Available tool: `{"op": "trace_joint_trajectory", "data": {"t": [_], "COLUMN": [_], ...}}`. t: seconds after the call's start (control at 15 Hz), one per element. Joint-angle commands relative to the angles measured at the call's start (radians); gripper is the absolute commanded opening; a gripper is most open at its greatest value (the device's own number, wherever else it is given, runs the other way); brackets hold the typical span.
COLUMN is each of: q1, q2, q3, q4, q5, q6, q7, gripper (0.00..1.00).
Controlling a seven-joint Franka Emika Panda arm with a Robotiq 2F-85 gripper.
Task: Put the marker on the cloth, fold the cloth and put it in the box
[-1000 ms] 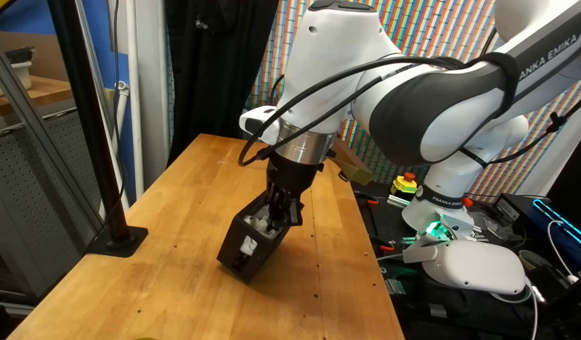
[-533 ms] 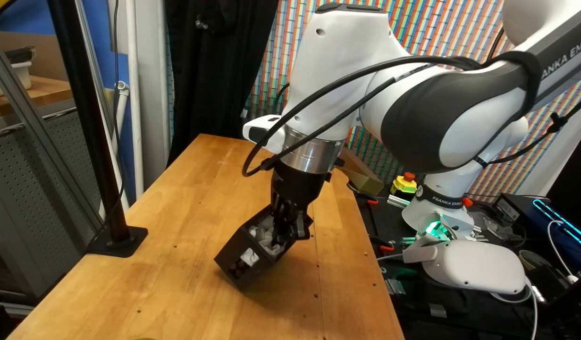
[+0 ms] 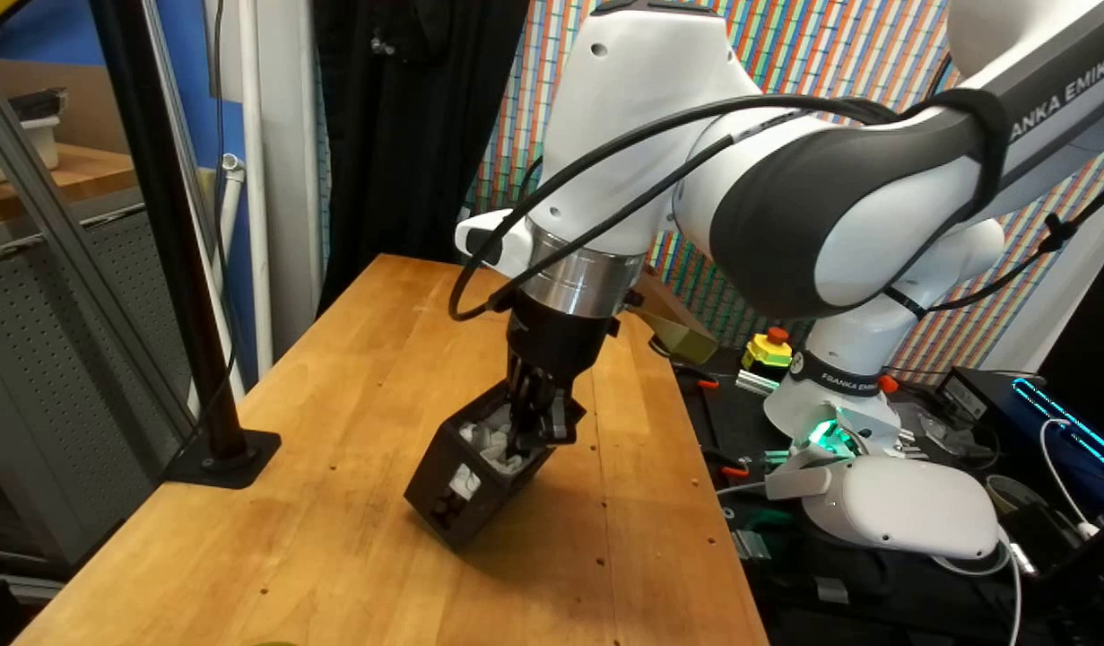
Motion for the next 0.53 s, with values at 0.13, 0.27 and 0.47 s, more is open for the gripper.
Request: {"op": "trace_joint_trajectory", "data": {"t": [0.13,0.27,0.47], "q1": [0.000,0.001,0.013], "q2": [-0.004,-0.004,0.009], "q3": [-0.049,-0.058,-0.068], "q4": [0.020,0.017,0.006], "q5": [-0.003,-0.009,-0.007], "q6": [0.050,0.070,0.105], "q7": [0.017,0.021,0.025], "gripper": [0.06,0.06,0.06]}}
